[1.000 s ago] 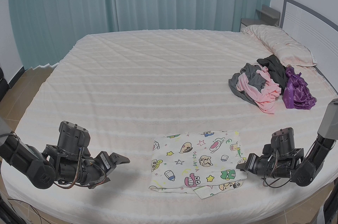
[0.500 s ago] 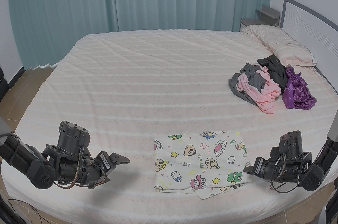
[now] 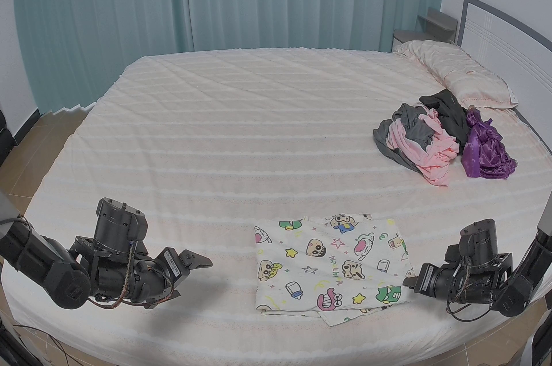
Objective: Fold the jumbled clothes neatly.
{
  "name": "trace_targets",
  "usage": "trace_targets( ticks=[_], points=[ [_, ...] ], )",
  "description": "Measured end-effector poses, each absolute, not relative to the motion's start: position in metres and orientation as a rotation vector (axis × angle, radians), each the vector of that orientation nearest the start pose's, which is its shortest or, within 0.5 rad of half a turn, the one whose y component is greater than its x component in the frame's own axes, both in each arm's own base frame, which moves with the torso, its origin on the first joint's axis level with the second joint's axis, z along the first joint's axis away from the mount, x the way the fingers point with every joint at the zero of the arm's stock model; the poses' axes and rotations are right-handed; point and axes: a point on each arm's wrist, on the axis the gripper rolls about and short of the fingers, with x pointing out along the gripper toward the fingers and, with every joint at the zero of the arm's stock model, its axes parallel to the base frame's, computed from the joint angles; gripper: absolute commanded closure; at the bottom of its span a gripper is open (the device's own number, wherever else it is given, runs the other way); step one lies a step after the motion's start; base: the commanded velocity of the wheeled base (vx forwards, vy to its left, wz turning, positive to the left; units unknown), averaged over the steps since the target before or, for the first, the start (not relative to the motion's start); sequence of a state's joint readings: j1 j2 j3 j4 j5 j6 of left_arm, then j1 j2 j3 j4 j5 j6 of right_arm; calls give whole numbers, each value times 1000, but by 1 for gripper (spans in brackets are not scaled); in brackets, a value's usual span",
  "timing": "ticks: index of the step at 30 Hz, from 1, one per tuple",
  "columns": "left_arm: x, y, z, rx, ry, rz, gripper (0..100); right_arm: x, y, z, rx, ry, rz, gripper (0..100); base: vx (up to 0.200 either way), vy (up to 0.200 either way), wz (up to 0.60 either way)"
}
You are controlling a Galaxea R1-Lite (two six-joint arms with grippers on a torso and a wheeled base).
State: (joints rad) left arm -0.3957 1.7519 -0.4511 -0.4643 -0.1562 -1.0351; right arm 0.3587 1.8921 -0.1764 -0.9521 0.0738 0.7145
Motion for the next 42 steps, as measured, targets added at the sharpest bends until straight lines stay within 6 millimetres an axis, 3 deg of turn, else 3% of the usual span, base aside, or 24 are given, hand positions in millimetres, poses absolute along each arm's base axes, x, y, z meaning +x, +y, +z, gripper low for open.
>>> trace_targets(
  ticks=[1,10,15,22,30,39,40,42],
  points=[
    [222,-96,71,-846,1021,-37,0,203,78,30,559,870,121,0,0,0,0],
    [222,-96,71,-847,1020,-37,0,205,77,31,565,856,117,0,0,0,0],
    [222,-96,71,-846,1021,-37,0,219,76,42,589,784,128,0,0,0,0],
    [222,-96,71,-846,1021,-37,0,261,84,54,623,679,151,0,0,0,0],
    [222,-96,71,-846,1020,-37,0,314,97,43,636,640,158,0,0,0,0],
    [222,-97,69,-843,1026,-34,0,336,103,32,632,663,147,0,0,0,0],
    [222,-97,69,-843,1026,-34,0,337,103,31,633,661,147,100,0,0,0],
    [222,-97,69,-843,1027,-33,0,339,103,31,634,658,147,100,0,0,0]
  ],
)
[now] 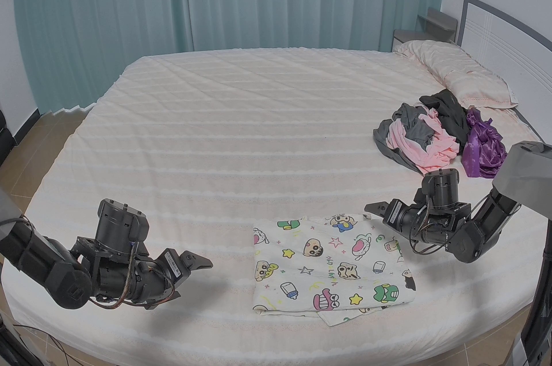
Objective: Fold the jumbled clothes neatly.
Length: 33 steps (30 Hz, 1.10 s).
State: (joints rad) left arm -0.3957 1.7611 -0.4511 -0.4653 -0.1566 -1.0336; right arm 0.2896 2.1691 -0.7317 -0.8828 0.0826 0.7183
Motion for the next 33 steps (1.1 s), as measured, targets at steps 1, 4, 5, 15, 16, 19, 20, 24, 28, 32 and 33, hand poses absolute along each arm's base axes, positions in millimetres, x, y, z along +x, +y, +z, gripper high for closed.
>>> trace_targets(
  ticks=[1,4,5,15,16,19,20,24,28,32,33],
  points=[
    [223,-97,69,-843,1027,-33,0,340,103,31,634,657,146,100,0,0,0],
    [223,-97,68,-843,1028,-32,0,341,102,30,636,655,142,100,0,0,0],
    [223,-97,68,-843,1028,-32,0,342,101,30,637,654,139,100,0,0,0],
    [223,-97,68,-842,1029,-31,0,347,87,25,650,649,99,100,0,0,0],
    [223,-97,68,-842,1029,-32,0,348,86,25,651,644,95,100,0,0,0],
    [223,-97,68,-842,1030,-31,0,351,83,23,655,641,87,100,0,0,0],
    [223,-97,68,-842,1030,-31,0,352,82,22,657,639,83,100,0,0,0],
    [223,-97,68,-842,1030,-31,0,358,78,18,662,636,70,100,0,0,0],
    [223,-97,67,-841,1032,-29,0,361,74,15,666,636,57,100,0,0,0],
    [223,-97,67,-841,1035,-27,0,363,70,12,671,636,44,100,0,0,0],
    [223,-97,66,-840,1035,-27,0,363,70,12,671,637,43,100,0,0,0]
  ],
)
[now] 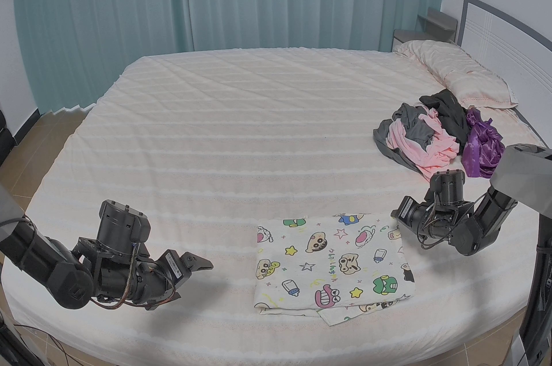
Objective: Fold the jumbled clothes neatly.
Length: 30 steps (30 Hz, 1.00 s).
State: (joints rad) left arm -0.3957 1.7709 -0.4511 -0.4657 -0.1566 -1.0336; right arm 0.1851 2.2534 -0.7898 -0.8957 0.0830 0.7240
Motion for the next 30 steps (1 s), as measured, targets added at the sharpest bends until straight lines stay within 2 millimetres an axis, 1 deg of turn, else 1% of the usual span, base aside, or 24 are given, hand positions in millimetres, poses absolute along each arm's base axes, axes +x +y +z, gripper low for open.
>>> trace_targets(
  ticks=[3,4,11,16,19,23,28,30],
  points=[
    [223,-97,66,-840,1036,-27,0,364,68,11,672,636,38,100,0,0,0],
    [223,-97,66,-840,1036,-26,0,364,68,11,672,635,38,0,0,0,0],
    [224,-97,66,-840,1035,-27,0,365,65,13,690,632,25,0,0,0,0],
    [229,-100,69,-841,1021,-40,0,357,63,16,691,643,18,0,0,0,0],
    [236,-105,71,-838,1008,-58,0,347,62,17,687,661,15,0,0,0,0],
    [250,-119,74,-823,992,-101,0,327,64,14,673,716,31,0,0,0,0],
    [270,-136,72,-756,973,-169,0,304,73,10,632,789,77,0,0,0,0],
    [279,-143,69,-722,969,-191,0,298,77,8,618,808,92,0,0,0,0]
  ],
)
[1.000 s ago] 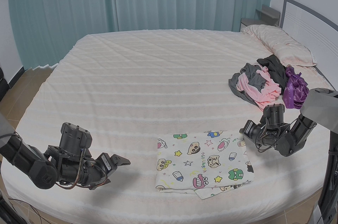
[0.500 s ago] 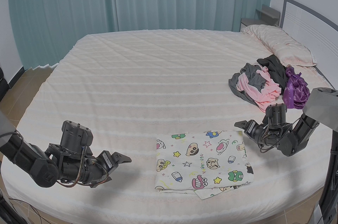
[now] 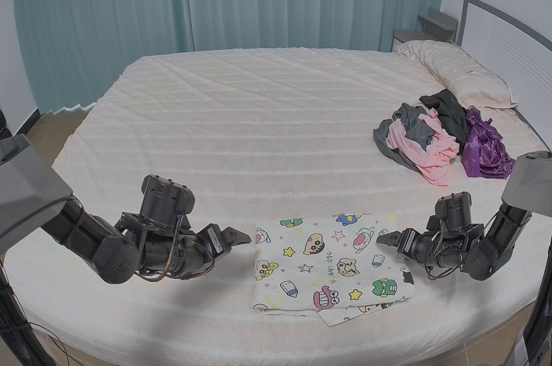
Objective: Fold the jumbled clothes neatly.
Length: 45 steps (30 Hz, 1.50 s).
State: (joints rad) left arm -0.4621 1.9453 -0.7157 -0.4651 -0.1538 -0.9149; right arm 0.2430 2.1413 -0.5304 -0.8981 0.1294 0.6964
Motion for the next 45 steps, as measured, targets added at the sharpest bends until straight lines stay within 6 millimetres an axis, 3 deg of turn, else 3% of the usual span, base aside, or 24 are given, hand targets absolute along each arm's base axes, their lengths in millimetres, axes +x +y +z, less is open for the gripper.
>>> trace_targets(
  ticks=[8,18,19,29,41,45],
  points=[
    [304,-167,46,-613,984,-253,0,288,84,2,603,863,145,0,0,0,0],
    [311,-196,26,-577,1019,-302,0,290,91,-4,606,855,196,0,0,0,0],
    [312,-197,25,-576,1020,-304,100,291,92,-4,607,849,202,100,0,0,0],
    [311,-209,23,-609,1053,-342,100,285,94,-9,640,879,236,100,0,0,0],
    [308,-207,26,-671,1065,-305,100,283,94,-2,754,806,259,100,0,0,0],
    [307,-207,30,-709,1065,-285,100,278,92,-1,767,793,263,100,0,-200,0]
  ],
)
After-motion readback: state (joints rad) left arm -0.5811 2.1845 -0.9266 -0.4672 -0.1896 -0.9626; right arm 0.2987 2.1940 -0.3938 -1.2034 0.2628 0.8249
